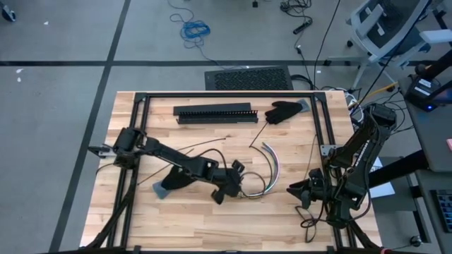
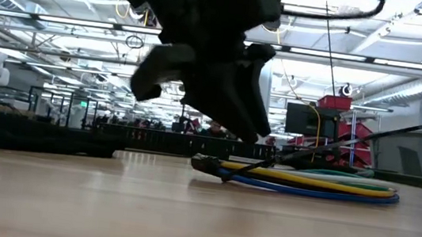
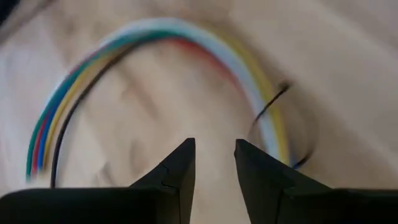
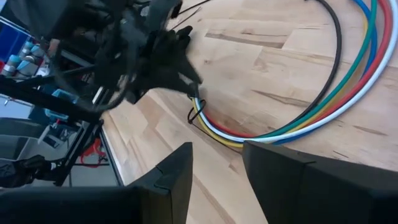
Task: Ziptie cables
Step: Wrap the cable wires using a zip tie
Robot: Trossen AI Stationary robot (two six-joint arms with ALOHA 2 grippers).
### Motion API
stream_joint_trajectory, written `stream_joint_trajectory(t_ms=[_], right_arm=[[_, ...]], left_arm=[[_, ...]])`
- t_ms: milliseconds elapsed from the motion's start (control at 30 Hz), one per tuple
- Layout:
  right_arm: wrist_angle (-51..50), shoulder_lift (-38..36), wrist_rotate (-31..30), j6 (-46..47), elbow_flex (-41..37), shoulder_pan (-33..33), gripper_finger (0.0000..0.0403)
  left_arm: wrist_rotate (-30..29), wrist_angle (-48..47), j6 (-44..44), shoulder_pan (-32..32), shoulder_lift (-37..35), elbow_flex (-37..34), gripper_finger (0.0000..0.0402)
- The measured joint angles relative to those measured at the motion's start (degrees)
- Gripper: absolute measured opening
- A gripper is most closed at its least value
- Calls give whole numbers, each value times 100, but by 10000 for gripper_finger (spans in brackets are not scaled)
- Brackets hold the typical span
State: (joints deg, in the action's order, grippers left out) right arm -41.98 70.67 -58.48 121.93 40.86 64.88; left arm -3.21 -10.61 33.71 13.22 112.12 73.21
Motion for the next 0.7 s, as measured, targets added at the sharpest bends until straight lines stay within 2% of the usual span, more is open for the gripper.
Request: stream_joint_trajectory(t_ms=[133,700], right_arm=[[0,0,7,22,0,-1,139],[208,0,11,190,0,-2,139]], left_arm=[[468,17,628,-9,0,0,111],[792,250,1368,-202,332,-4,111]])
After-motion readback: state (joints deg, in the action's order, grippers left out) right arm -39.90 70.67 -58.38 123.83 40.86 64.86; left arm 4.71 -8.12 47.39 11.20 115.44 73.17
